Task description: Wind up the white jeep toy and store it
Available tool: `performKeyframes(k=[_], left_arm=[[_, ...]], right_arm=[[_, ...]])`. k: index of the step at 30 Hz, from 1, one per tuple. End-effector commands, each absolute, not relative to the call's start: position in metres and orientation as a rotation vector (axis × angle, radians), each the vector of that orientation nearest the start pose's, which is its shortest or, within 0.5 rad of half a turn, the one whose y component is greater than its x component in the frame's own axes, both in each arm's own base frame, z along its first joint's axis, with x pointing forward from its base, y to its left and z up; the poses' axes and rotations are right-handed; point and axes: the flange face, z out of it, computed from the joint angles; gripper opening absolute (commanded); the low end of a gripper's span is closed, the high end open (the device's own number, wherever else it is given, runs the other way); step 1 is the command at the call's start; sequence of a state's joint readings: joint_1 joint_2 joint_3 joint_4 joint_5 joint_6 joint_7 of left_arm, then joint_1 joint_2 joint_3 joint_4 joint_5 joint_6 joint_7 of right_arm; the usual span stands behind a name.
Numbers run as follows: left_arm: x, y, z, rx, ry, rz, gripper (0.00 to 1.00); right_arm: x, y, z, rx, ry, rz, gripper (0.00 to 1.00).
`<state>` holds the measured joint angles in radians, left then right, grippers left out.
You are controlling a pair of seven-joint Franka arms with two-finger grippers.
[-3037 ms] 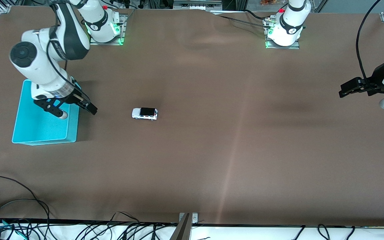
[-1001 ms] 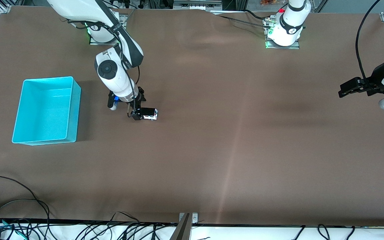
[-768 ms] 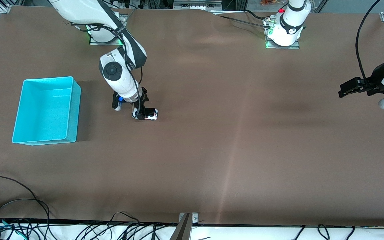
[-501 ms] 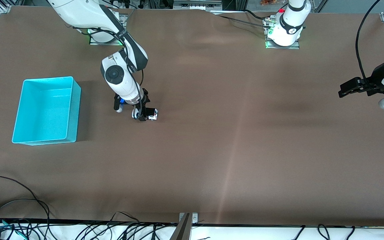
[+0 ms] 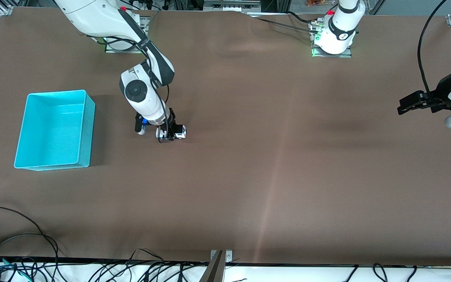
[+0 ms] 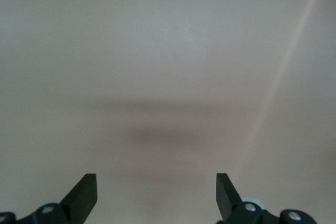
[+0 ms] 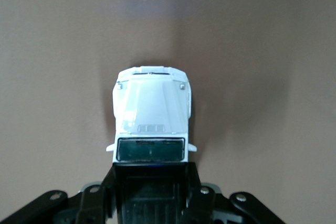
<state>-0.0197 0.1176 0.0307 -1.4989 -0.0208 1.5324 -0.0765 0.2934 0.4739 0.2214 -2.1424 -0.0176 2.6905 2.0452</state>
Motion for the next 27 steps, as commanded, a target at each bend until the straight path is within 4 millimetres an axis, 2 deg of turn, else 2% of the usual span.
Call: performKeyframes(k=[1,14,23,27], left_arm=[[0.581,0.001,0.589,-3.166,-0.144,0.126,1.0],[0.581,0.0,0.589,-3.166,-0.144,0.126,1.0],[0.581,0.0,0.589,-3.166,-0.144,0.128,1.0],[0.581,0.001,0.589,-3.166,-0.144,0.128,1.0]], right_arm=[[0.508,0.287,0.213,-2.182,2.106,0.063,0.0],[0.531,0.249,0.282,-2.268,2.009,-0.035,0.0],[0.539,0.217,0.311,-2.462,1.881,-0.013,0.0],[0.541,0.196,0.324,-2.55,1.822,0.014,0.0]])
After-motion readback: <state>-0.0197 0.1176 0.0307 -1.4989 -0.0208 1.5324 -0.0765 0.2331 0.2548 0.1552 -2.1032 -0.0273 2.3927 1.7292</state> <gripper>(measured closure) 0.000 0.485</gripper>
